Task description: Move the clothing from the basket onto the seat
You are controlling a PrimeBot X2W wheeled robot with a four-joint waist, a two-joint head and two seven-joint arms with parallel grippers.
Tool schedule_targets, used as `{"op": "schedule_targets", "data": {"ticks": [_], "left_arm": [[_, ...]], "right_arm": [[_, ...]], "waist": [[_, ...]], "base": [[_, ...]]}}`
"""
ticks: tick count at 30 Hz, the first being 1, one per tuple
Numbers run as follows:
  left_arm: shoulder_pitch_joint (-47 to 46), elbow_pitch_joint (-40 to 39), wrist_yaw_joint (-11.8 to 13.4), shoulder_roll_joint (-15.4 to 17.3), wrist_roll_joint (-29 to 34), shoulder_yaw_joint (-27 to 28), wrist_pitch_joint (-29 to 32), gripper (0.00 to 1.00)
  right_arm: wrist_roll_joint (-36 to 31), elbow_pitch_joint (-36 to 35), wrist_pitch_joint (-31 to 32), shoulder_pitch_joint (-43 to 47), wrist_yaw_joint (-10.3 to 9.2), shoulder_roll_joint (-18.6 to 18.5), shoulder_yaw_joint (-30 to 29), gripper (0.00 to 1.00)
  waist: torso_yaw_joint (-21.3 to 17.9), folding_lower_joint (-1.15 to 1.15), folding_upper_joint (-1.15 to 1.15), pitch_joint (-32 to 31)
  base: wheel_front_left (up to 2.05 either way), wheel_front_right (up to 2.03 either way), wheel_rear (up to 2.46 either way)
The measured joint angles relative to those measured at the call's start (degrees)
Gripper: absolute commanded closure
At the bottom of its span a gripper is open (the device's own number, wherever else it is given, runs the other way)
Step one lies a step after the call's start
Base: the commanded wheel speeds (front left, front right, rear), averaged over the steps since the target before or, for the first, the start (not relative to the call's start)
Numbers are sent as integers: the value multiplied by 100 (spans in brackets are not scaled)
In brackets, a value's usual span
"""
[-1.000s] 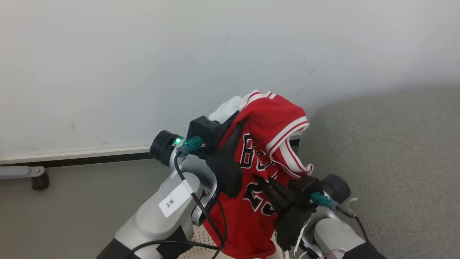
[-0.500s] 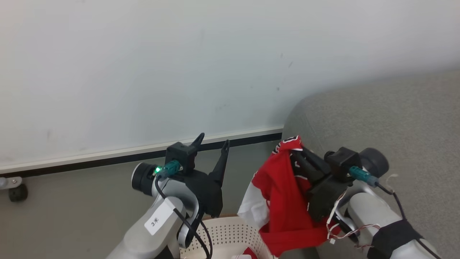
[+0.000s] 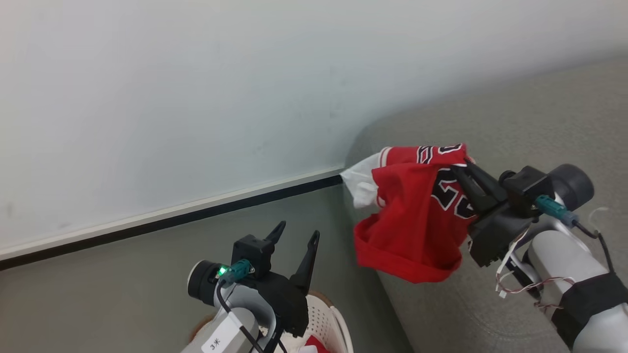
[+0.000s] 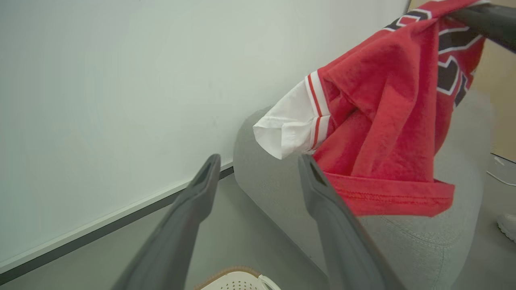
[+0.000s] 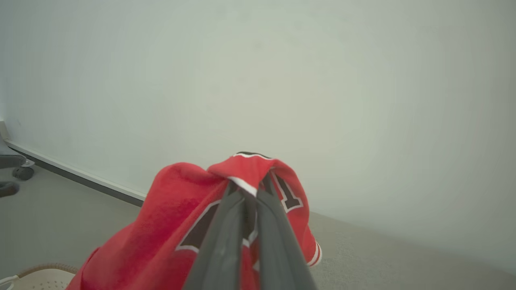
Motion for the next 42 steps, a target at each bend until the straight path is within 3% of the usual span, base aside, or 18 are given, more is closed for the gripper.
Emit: {"op": "schedule_targets", "data": {"ticks": [19,24,42], "left_arm": [[278,-608,43,-60,359,-305,-31,0],[253,-809,76,-57,520,-399,-32,0],[-521,-1677,114,334,1234,-576,-11,0]], "right_arm": [[67,-411,0,-77,-1,-561,-402,100],[178,-411,2,-277,-8,-657,-628,100],[546,376,356,-2672,-94,-886,-1548,100]], "waist": [[-844,0,0,378],[-863,0,0,669],[-497,1,0,2057]], "base": [[0,0,0],[0,0,0],[0,0,0]]}}
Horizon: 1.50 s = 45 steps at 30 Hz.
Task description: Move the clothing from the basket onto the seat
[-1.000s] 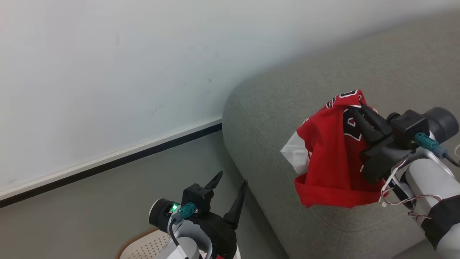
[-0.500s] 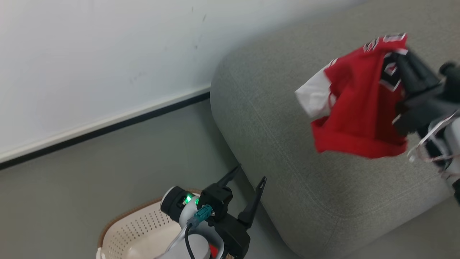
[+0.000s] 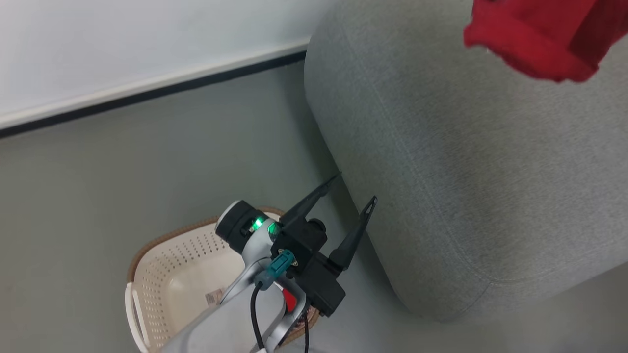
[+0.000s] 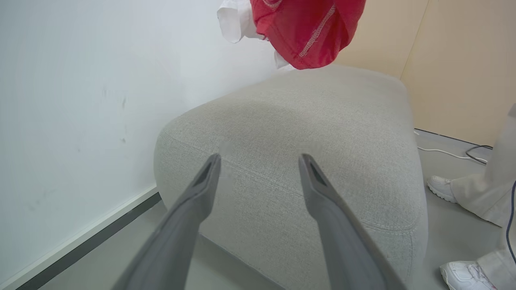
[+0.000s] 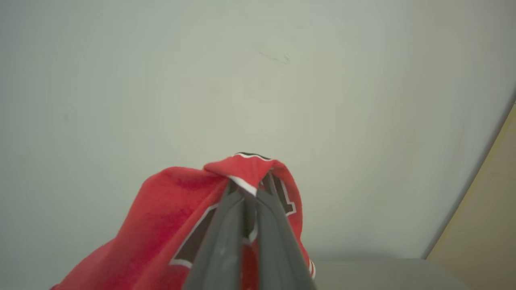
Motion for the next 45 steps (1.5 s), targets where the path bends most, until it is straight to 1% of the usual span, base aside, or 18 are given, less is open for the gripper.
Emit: {"op": "schedule_targets", "data": {"ticks": [8,9,11,14,17,20,24,26,31,34,36,37,38,39,45], "left_arm": [[-367,-353,29,268,281,43,199,0],[-408,-391,32,291,291,56,220,0],[-480,-500,47,323,331,111,250,0],[-565,-665,78,398,376,201,301,0],[-631,-792,79,520,506,236,390,0],[-733,-944,82,619,619,253,480,0],[-929,-1076,85,670,737,241,606,0],[-997,-1096,85,686,814,212,653,0],[-1033,-1121,85,746,947,114,697,0],[-1033,-1124,85,800,988,93,730,0],[-1033,-1118,85,795,988,77,728,0],[-1033,-1116,85,793,988,75,727,0],[-1033,-1116,85,793,988,76,726,0],[-1033,-1116,85,793,988,77,716,0],[-1021,-1023,85,746,973,110,580,0]], "right_arm": [[55,366,5,-706,-82,-134,-192,100],[55,423,5,-756,-118,-156,-210,100],[55,544,4,-826,-125,-190,-250,100],[55,627,-2,-872,-167,-164,-260,100],[57,693,-37,-934,-175,-91,-282,100],[132,809,-88,-937,-223,-2,-324,100],[240,1047,-162,-923,-249,98,-388,100],[255,1195,-207,-874,-275,210,-404,100],[258,1444,-260,-712,-269,582,-318,100],[258,1586,-297,-667,-266,693,-296,100],[258,1664,-309,-649,-266,734,-302,69],[258,1680,-313,-626,-266,748,-300,48],[257,1684,-314,-594,-263,762,-298,20],[249,1686,-314,-563,-257,770,-287,0],[172,1662,-355,-424,-193,777,-220,0]], "waist": [[176,0,0,681],[190,-1,0,767],[211,0,0,943],[222,0,0,1204],[207,-1,0,1465],[165,0,0,1722],[92,0,0,2058],[56,-1,0,2217],[-18,0,0,2533],[-53,0,0,2651],[-73,0,0,2672],[-77,0,0,2663],[-77,0,0,2645],[-75,-2,0,2623],[-67,-2,0,2425]], "base": [[0,0,0],[0,0,0],[0,0,0],[0,0,0],[0,0,0],[0,0,0],[0,0,0],[0,0,0],[0,0,0],[0,0,0],[0,0,0],[0,0,0],[0,0,0],[0,0,0],[0,0,0]]}}
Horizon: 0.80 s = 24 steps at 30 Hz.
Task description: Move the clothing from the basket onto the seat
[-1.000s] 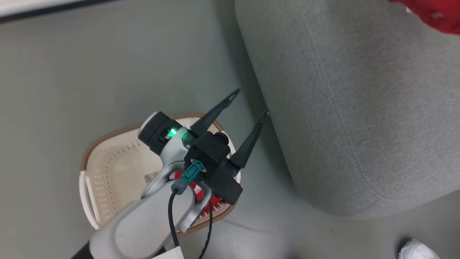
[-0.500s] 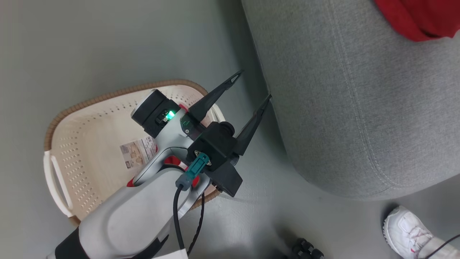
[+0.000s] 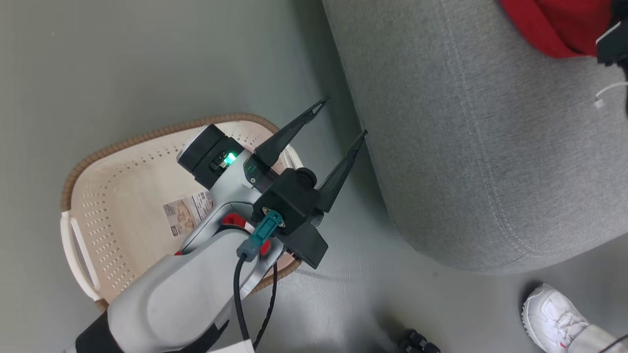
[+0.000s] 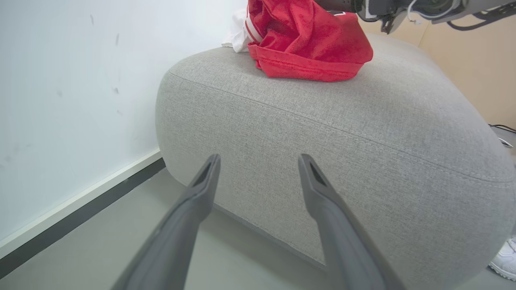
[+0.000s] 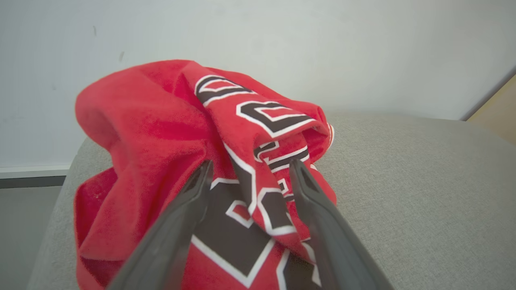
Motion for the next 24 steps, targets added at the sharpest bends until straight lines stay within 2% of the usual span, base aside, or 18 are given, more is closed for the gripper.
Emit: {"op": "schedule_targets", "data": {"ticks": [14,20,24], "left_arm": [[367,524,4,-236,-437,460,-449,0],[703,762,45,-242,-668,802,-543,0],[977,912,46,-253,-820,1065,-568,0]], "right_arm": [[-308,-682,0,1012,129,14,152,0],[-313,-1012,0,1496,118,197,147,0],[-330,-1171,0,1862,18,309,120,0]], "waist": [[168,-1,-1,-901],[345,0,-1,-1371],[493,-1,-2,-1688]], "base": [[0,0,0],[0,0,0],[0,0,0]]}}
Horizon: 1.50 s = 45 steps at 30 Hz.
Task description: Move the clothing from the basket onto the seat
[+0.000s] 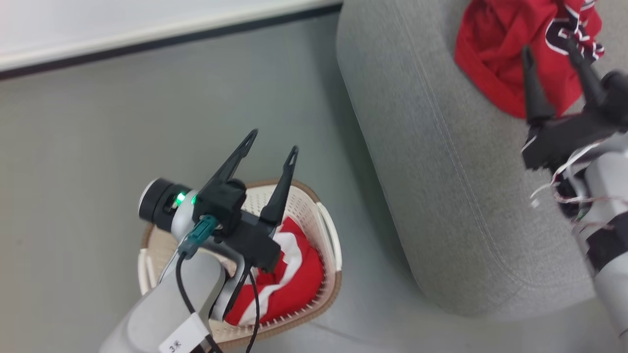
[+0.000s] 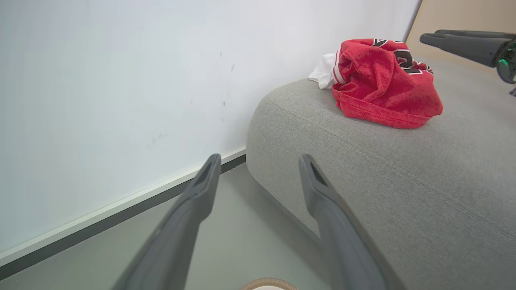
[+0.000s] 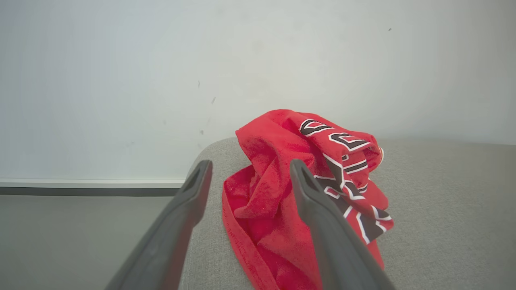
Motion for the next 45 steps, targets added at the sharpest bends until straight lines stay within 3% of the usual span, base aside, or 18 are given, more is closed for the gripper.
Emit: {"op": "schedule_targets", "data": {"ticks": [9,21,31,45], "left_arm": [[754,311,3,-19,-328,657,-32,0],[2130,431,4,-62,-378,1770,-32,0],[2826,-37,4,-145,-142,2308,-33,0],[3264,-517,4,-235,187,2664,-33,0]], "right_arm": [[-5,-452,0,1066,-153,394,52,0],[-116,-1270,0,2825,-671,858,135,0],[-347,-2207,1,3815,-902,916,163,0],[-474,-3041,0,4608,-1058,882,-149,0]], "waist": [[384,0,0,-734],[855,0,0,-1760],[1133,0,0,-2405],[1228,2,1,-2638]], "base": [[0,0,0],[0,0,0],[0,0,0],[0,0,0]]}}
